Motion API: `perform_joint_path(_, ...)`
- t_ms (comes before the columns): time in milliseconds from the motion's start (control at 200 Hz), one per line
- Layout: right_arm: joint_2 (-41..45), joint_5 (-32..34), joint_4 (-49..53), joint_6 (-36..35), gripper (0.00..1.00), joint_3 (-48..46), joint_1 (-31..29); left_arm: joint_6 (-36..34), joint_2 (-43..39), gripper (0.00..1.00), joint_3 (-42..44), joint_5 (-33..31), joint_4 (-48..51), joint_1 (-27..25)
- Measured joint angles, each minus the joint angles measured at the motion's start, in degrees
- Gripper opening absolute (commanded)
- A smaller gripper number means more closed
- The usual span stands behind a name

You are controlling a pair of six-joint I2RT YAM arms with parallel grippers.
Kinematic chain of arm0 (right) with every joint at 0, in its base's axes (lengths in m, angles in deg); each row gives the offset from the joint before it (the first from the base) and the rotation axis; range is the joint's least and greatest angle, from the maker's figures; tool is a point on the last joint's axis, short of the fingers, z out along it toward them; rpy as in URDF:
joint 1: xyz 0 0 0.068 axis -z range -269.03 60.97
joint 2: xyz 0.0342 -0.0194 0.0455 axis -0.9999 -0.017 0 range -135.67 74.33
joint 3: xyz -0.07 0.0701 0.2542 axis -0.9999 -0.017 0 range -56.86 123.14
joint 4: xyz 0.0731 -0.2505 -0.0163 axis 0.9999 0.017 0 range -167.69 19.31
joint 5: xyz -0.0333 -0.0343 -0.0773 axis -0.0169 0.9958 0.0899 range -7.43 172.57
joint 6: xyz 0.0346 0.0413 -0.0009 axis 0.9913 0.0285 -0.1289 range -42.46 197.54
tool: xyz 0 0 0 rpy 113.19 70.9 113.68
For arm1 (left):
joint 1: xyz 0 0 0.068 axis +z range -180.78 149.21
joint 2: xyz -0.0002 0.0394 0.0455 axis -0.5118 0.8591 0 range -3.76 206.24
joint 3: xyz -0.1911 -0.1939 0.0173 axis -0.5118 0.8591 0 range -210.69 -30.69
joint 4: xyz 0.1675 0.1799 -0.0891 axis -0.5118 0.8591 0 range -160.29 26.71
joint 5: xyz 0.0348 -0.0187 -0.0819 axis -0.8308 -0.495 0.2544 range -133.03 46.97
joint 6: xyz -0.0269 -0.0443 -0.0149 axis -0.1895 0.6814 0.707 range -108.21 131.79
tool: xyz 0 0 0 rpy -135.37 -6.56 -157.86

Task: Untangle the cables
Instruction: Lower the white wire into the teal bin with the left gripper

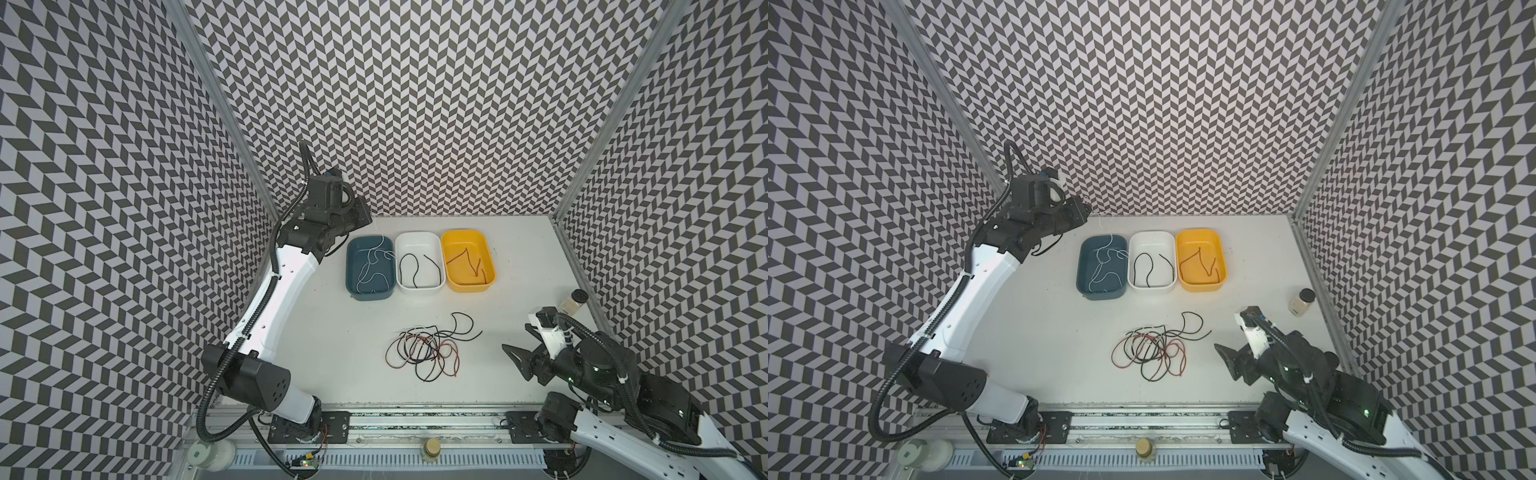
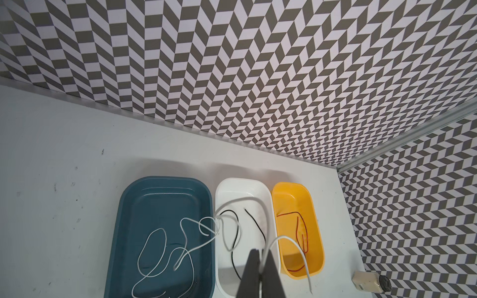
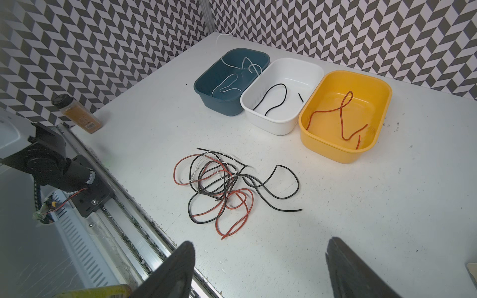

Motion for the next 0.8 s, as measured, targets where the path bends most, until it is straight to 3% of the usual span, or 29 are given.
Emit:
perform_joint_path(386, 0.6, 0.0, 0.0, 0.0, 0.8, -0.5, 0.0, 0.0, 0.1, 0.0, 7.0, -2.6, 0.2, 0.5)
perform_joint_path(641, 0.6, 0.0, -0.1, -0.2, 0.8, -0.7, 0.0, -0.9, -1.4, 0.0, 2.6, -3.1, 1.4, 1.6)
perform_joint_path(796, 0.8, 0.0, -0.3, -0.2, 0.8, -0.8, 0.0, -1.3, -4.1, 0.0, 6.6, -3.0, 0.1, 1.7)
